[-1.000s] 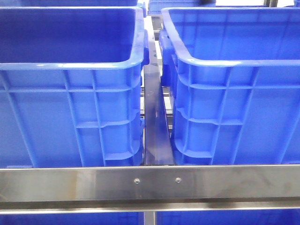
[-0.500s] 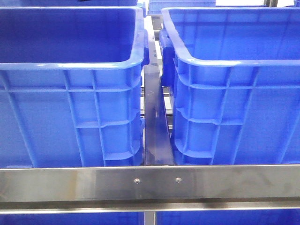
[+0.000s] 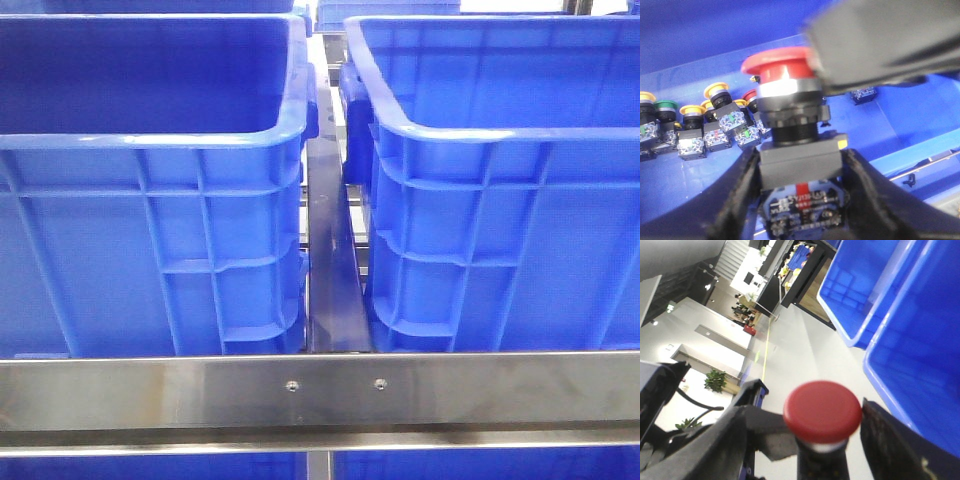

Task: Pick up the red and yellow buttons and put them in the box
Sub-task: 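Grasp the red button's cap with the right gripper, then open the left gripper and carry the red button to the empty bin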

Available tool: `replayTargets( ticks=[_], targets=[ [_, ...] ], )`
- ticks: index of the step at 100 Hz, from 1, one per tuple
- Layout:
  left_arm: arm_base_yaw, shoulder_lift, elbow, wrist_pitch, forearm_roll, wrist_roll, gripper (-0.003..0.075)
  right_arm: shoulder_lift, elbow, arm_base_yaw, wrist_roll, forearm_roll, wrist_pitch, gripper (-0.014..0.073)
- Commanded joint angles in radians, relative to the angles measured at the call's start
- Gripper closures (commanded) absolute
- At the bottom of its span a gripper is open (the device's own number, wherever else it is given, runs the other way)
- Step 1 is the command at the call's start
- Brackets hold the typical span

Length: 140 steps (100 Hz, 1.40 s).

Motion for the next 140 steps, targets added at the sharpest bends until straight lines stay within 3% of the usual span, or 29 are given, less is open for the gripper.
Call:
replayTargets(
  ticks=[1, 24, 43, 50, 59, 69, 77, 94, 100, 118, 140],
  targets=[
    [-0.008, -0.003, -0.027, -0.071, 0.013, -0.001, 0.0739, -0.032, -0.055, 0.009, -0.013, 0.068, 0.036, 0.0084],
    [-0.008, -0.003, -0.027, -0.071, 0.013, -0.001, 0.0739, -0.019, -0.063, 0.018, -0.013, 0.072, 0.029, 0.0110],
    [-0.008, -0.003, -0.027, -0.073, 0.013, -0.001, 0.0738, -0.019, -0.063, 0.018, -0.013, 0.074, 0.040, 0.0417],
    [-0.008, -0.003, -0.027, -0.073, 0.015, -0.001, 0.0738, -0.019, -0.063, 0.018, -0.013, 0.074, 0.044, 0.0482],
    [-0.008, -0.003, -0.027, -0.073, 0.015, -0.001, 0.0735, -0.019, -0.063, 0.018, -0.013, 0.074, 0.043, 0.0484],
    [-0.008, -0.003, -0.027, -0.073, 0.015, -0.001, 0.0670, -0.019, -0.063, 0.018, -0.013, 0.074, 0.043, 0.0483],
    [-0.008, -0.003, -0.027, -0.073, 0.015, -0.001, 0.0569, -0.019, -0.063, 0.018, -0.013, 0.074, 0.043, 0.0483],
    [-0.008, -0.003, -0.027, -0.075, 0.015, -0.001, 0.0227, -0.019, -0.063, 0.018, -0.013, 0.074, 0.037, 0.0483],
    [-0.008, -0.003, -0.027, -0.075, 0.015, -0.001, 0.0179, -0.019, -0.063, 0.017, -0.013, 0.072, 0.022, 0.0483],
    [-0.008, -0.003, -0.027, -0.078, 0.019, -0.001, 0.0206, -0.021, -0.063, -0.015, -0.013, 0.033, -0.031, 0.0483],
    [-0.008, -0.003, -0.027, -0.078, 0.019, -0.001, 0.0262, -0.050, -0.063, -0.128, -0.013, -0.017, -0.001, 0.0483]
  ],
)
